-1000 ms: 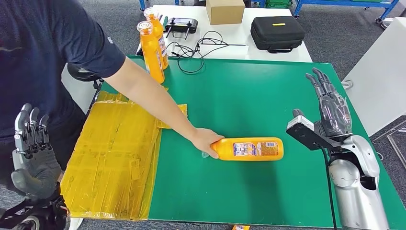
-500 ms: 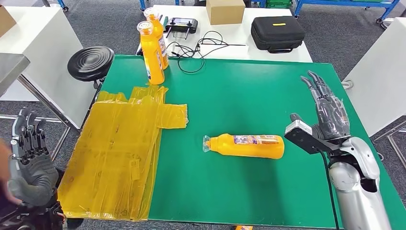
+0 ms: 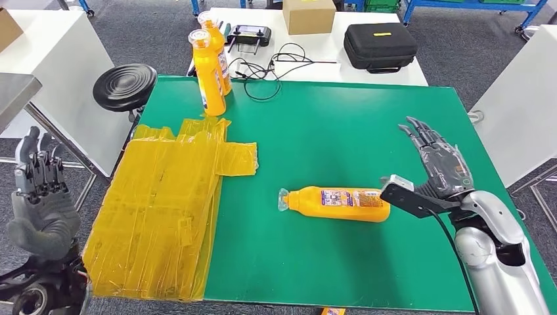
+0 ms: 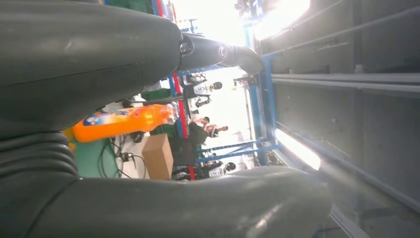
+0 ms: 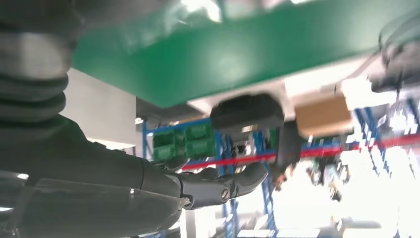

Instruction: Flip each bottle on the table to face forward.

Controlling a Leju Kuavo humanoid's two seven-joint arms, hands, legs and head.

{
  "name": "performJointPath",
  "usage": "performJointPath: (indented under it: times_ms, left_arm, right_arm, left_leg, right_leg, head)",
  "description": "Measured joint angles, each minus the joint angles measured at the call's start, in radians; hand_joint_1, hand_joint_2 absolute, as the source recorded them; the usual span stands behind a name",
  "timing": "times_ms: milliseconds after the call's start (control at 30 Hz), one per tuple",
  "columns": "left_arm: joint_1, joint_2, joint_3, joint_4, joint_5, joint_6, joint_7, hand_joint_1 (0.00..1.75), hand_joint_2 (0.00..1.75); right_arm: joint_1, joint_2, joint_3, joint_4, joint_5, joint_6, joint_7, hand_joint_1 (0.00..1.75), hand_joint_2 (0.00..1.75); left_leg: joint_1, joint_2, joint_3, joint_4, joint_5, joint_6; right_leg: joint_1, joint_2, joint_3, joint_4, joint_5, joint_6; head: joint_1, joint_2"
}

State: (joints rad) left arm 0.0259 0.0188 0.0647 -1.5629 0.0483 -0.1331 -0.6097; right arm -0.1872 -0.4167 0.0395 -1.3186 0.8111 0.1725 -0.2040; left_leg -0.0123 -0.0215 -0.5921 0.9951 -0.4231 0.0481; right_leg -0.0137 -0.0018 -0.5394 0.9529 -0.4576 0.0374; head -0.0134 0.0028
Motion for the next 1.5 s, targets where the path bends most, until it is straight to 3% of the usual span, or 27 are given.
performJointPath:
  times_ms: [100, 233, 600, 1133, 1367, 1500]
  left_arm:
    - [-0.069, 0.008, -0.017, 0.056, 0.005, 0.000, 0.005, 0.00, 0.00]
    - [-0.128, 0.009, -0.033, 0.107, 0.006, 0.013, 0.006, 0.00, 0.00]
    - [-0.198, -0.010, -0.061, 0.158, -0.022, 0.018, 0.013, 0.00, 0.00]
    - [-0.206, -0.009, -0.068, 0.173, -0.012, 0.033, 0.019, 0.00, 0.00]
    - [-0.167, -0.007, -0.052, 0.150, -0.003, 0.042, 0.017, 0.00, 0.00]
    - [-0.141, -0.007, -0.037, 0.131, -0.004, 0.042, 0.018, 0.00, 0.00]
  right_arm:
    - [-0.035, -0.039, 0.047, 0.044, -0.001, 0.054, -0.008, 0.00, 1.75]
    - [-0.139, -0.057, 0.137, 0.174, 0.030, 0.054, -0.040, 0.00, 1.75]
    - [-0.380, 0.079, 0.366, 0.549, 0.073, -0.017, -0.048, 0.00, 1.75]
    - [-0.513, 0.191, 0.488, 0.784, 0.068, -0.006, -0.112, 0.00, 1.75]
    - [-0.528, 0.191, 0.517, 0.799, -0.014, 0.044, -0.194, 0.00, 1.75]
    - [-0.503, 0.163, 0.528, 0.759, -0.055, 0.069, -0.197, 0.00, 1.75]
  left_leg:
    - [0.000, 0.000, 0.000, 0.000, 0.000, 0.000]
    - [0.000, 0.004, 0.000, 0.000, 0.000, 0.000]
    - [0.001, 0.003, 0.000, 0.000, 0.001, 0.000]
    - [0.001, 0.003, 0.000, 0.000, 0.001, 0.000]
    - [0.001, 0.002, 0.000, 0.000, 0.001, 0.000]
    - [0.001, 0.001, -0.001, 0.000, 0.001, 0.000]
  right_leg:
    - [0.000, -0.001, 0.001, 0.000, 0.000, 0.000]
    - [0.000, 0.003, 0.000, 0.001, 0.001, 0.001]
    - [0.001, 0.003, 0.000, 0.001, 0.001, 0.001]
    - [0.001, 0.003, 0.000, 0.001, 0.001, 0.001]
    - [0.001, 0.003, 0.000, 0.001, 0.001, 0.001]
    - [0.001, 0.002, -0.001, 0.000, 0.001, 0.001]
  head:
    - [0.000, 0.000]
    - [0.000, 0.000]
    - [0.000, 0.000]
    - [0.000, 0.000]
    - [0.000, 0.000]
    - [0.000, 0.000]
